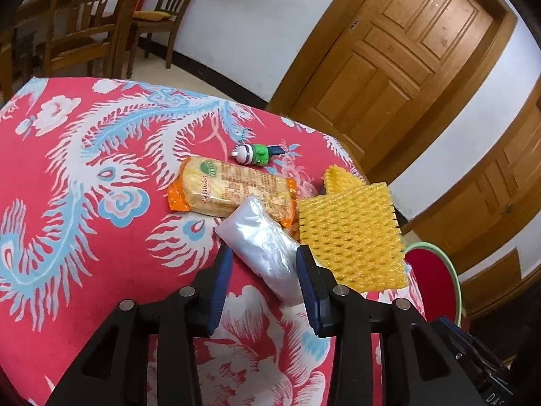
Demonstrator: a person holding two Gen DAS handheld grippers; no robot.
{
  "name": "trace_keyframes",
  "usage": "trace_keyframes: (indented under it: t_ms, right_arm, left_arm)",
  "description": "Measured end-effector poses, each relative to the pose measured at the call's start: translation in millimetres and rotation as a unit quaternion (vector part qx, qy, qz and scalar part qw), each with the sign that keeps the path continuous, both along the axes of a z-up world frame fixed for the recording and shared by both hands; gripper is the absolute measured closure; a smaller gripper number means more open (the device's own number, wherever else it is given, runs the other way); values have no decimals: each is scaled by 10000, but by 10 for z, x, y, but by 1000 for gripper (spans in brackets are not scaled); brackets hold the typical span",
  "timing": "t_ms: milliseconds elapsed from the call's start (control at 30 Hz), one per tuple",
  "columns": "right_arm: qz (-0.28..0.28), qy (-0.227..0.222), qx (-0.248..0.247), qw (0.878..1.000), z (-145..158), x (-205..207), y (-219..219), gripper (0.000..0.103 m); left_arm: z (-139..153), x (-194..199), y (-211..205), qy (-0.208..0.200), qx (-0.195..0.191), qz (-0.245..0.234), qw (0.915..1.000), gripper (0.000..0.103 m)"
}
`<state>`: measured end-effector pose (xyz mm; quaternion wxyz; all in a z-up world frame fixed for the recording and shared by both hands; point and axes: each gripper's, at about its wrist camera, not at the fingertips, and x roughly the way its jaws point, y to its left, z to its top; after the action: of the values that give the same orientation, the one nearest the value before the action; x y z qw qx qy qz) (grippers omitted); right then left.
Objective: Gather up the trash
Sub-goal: 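Lift the plastic bag with the left tool while the right tool grasps a yellow foam sleeve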
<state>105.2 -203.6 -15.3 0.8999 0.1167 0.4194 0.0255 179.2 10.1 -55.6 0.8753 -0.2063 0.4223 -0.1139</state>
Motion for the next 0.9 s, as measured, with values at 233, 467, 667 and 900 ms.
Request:
trace_keyframes:
  t_ms: [233,467,667,900]
  right_arm:
    - [40,12,-40,10000,4,29,54,43]
    - [253,-119,-43,9996,90,131,181,43]
    - [361,-80,31,9993,48,374,318,43]
    - [559,82,-6,9984,-111,632,461,43]
  left_arm:
    - [29,-41,-5,-63,-132,-127,9998,83]
    - [192,-202,105,-183,100,38,9998,83]
    - [322,-339,288,-348,217,231,9989,83]
    - [386,-404,366,-428,215,253,9985,83]
